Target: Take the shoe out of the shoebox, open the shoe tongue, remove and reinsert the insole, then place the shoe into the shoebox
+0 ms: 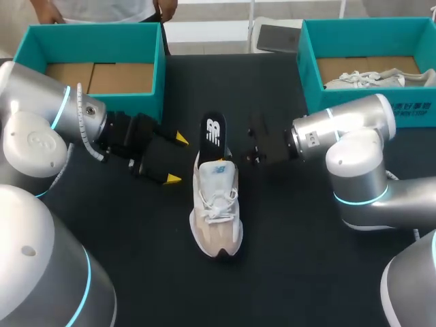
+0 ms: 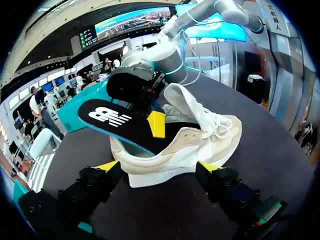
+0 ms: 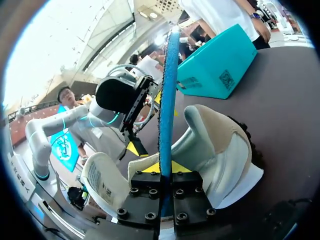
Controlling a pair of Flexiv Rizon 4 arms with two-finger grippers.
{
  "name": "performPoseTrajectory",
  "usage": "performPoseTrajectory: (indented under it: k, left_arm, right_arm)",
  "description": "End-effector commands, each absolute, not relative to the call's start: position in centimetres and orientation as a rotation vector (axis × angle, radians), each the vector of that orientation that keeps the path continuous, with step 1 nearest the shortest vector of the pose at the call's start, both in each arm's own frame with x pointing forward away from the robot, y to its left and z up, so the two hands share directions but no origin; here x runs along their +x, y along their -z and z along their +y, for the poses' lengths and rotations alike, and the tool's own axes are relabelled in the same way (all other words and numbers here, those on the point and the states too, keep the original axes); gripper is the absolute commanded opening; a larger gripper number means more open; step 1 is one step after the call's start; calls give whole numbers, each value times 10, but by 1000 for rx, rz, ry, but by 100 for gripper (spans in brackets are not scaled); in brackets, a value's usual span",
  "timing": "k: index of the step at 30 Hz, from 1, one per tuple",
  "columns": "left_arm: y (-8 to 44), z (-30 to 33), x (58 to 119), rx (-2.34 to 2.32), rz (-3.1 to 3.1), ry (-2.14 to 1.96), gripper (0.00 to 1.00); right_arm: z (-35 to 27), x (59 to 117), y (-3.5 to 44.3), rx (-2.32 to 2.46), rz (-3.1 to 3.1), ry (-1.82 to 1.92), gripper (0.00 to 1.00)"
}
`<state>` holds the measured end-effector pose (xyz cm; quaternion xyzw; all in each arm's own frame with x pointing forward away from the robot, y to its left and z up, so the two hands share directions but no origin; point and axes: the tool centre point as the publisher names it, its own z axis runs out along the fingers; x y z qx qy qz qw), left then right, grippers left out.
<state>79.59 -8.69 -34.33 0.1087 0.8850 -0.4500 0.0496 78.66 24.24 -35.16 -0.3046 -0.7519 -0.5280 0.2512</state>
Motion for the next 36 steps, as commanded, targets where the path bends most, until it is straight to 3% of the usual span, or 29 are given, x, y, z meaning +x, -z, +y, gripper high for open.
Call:
performPoseTrajectory:
  k: [1, 4, 10, 15, 17, 18, 36]
  left_arm:
    - [344, -87, 795, 331, 2697, 1366, 100]
    - [344, -87, 795, 331, 2697, 1366, 100]
    - [344, -87, 795, 331, 2697, 1366, 100]
    - [344, -87, 795, 331, 2697, 1366, 100]
    - [344, -87, 795, 331, 2697, 1366, 100]
    - [344, -87, 795, 331, 2697, 1366, 100]
    - [344, -87, 795, 331, 2697, 1366, 100]
  right_arm:
    - [244, 789, 346, -830, -2072, 1436, 19]
    - [243, 793, 341, -823, -2088, 1452, 27]
    - [241, 808, 336, -796, -2117, 1462, 26]
    - [242, 816, 340, -772, -2115, 1451, 19]
    - [244, 815, 342, -770, -2108, 1443, 2]
    - [244, 814, 343, -768, -2100, 1437, 0]
    - [245, 773, 354, -832, -2021, 1370, 0]
